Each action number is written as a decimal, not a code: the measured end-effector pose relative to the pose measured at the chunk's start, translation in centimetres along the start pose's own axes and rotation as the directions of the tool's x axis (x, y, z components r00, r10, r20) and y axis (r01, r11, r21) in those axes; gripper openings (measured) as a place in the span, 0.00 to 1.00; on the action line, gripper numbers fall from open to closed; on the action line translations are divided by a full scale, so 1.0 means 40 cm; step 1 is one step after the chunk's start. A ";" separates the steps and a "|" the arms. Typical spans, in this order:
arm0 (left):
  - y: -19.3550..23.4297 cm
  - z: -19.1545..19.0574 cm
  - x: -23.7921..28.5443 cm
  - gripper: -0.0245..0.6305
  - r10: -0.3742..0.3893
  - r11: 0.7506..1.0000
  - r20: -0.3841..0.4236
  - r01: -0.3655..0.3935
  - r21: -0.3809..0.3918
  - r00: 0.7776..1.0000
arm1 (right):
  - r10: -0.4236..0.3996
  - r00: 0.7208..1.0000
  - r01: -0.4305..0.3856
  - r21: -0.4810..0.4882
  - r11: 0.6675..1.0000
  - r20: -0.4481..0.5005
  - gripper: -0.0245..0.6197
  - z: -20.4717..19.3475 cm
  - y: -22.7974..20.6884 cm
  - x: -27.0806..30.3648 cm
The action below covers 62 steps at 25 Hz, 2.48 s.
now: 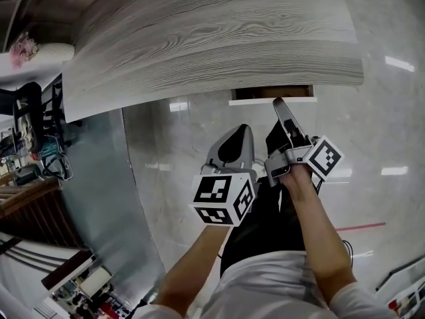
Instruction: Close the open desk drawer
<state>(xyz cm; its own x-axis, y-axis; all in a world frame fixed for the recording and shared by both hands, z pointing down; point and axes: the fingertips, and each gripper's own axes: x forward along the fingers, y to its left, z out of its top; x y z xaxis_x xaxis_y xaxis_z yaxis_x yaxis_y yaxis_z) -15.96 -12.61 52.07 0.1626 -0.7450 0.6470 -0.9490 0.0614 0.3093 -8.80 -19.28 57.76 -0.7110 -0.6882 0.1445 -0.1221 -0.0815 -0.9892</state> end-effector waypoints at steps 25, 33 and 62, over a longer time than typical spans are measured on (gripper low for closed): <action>0.017 0.057 -0.074 0.04 0.064 0.998 0.054 -0.062 -0.026 0.997 | 0.039 0.994 -0.048 -0.088 0.995 -0.103 0.30 0.047 0.032 0.092; -0.023 0.090 -0.163 0.04 0.016 1.000 0.097 -0.017 0.004 0.995 | 0.056 0.988 -0.084 -0.192 0.978 -0.146 0.22 -0.015 0.153 -0.009; -0.159 0.285 -0.444 0.04 -0.170 0.974 0.260 0.122 0.191 0.950 | -0.066 0.950 -0.259 -0.884 0.389 -0.307 0.04 -0.258 0.701 -0.202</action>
<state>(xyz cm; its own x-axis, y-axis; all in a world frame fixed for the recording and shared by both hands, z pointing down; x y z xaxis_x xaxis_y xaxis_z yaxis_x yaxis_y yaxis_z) -15.90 -7.33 30.67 0.2458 -0.8914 0.3806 -0.9560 -0.1580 0.2473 -13.62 -8.57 29.12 -0.8795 -0.4270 0.2101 -0.4759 0.7839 -0.3989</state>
